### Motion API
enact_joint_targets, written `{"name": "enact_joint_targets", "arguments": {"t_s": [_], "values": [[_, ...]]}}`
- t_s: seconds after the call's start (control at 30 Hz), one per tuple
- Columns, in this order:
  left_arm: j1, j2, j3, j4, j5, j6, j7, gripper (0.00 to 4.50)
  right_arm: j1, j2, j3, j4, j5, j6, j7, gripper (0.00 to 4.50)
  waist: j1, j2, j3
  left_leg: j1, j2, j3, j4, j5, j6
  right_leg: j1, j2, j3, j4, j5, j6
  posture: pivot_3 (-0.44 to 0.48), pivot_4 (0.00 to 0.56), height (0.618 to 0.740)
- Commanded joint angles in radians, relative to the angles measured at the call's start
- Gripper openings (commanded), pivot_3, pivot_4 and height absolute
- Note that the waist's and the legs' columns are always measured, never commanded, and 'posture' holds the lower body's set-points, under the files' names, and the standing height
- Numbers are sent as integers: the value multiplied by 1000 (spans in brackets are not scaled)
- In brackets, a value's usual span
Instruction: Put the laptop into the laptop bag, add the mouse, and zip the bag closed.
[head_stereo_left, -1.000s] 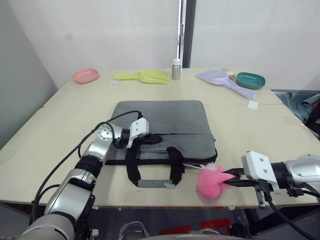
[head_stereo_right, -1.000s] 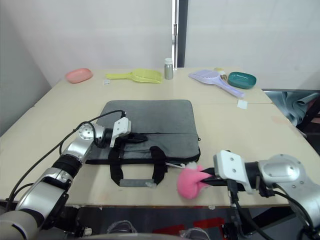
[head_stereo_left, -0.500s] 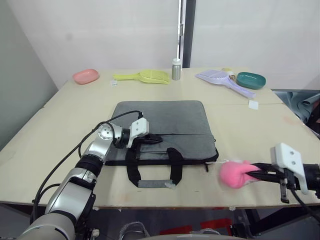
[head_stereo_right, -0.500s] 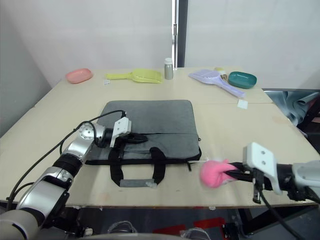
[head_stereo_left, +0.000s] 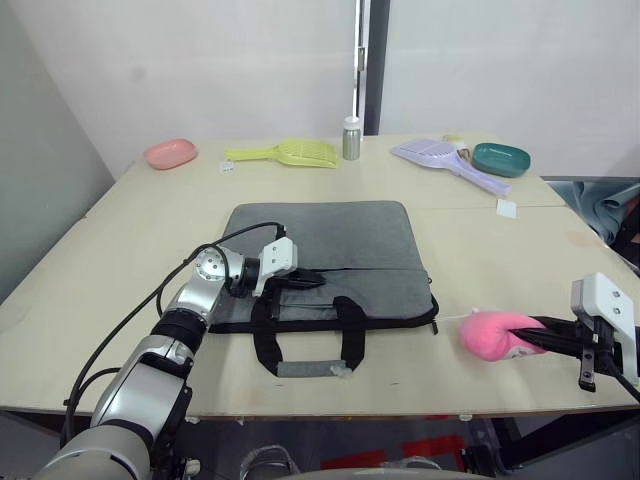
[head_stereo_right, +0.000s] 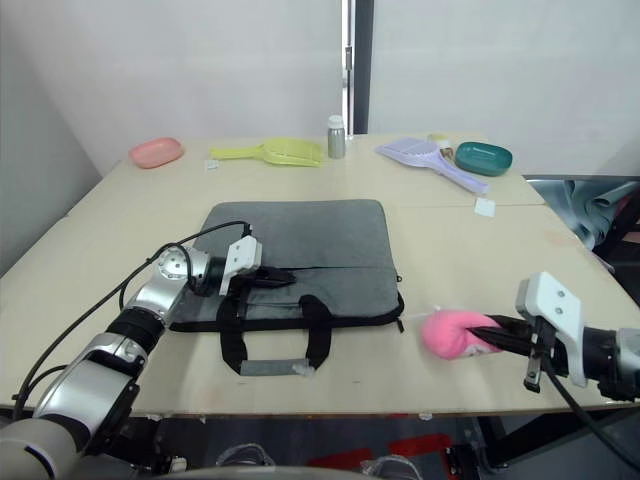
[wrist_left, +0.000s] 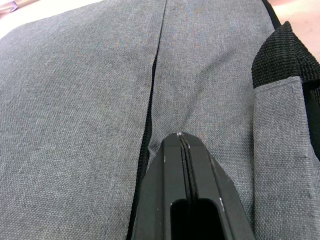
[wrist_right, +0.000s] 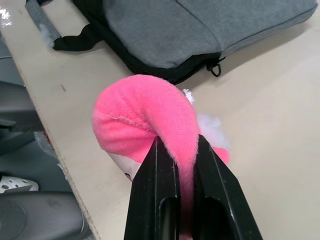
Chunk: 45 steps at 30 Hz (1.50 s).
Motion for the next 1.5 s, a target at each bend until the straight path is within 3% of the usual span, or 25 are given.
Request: {"name": "enact_joint_targets", "arguments": {"t_s": [0.03, 0.53, 0.7, 1.17, 1.5], "values": [[73, 30, -84, 151, 136, 38, -2, 0, -19, 7, -80, 17, 31, 35, -36, 13, 0, 0, 0, 0, 0, 0, 0, 0, 0, 0, 0, 0, 0, 0, 0, 0, 150, 740], [89, 41, -99, 154, 141, 6, -15, 0, -195, 1, 15, 56, -25, 161, -230, 13, 2, 0, 0, 0, 0, 2, -4, 0, 0, 1, 0, 0, -7, 0, 1, 0, 150, 740], [96, 42, -102, 147, 139, 3, -20, 0, -340, 87, 103, 8, 3, 303, -407, 13, -2, 0, 0, 1, -1, 3, -5, 0, 0, 1, 0, 0, -7, 0, 1, 0, 150, 740], [121, 57, -107, 131, 138, -12, -46, 0, -538, 224, 255, 48, -82, 409, -658, 13, -13, 2, -1, 2, -1, 4, -6, 0, 0, 1, 0, 1, -7, 1, 1, 0, 150, 740], [124, 56, -89, 130, 116, -17, -58, 0, -601, 342, 305, 86, -110, 396, -737, 13, -17, 3, -2, 2, 0, 5, -6, 0, 0, 1, 0, 1, -6, 1, 2, 0, 150, 740]]}}
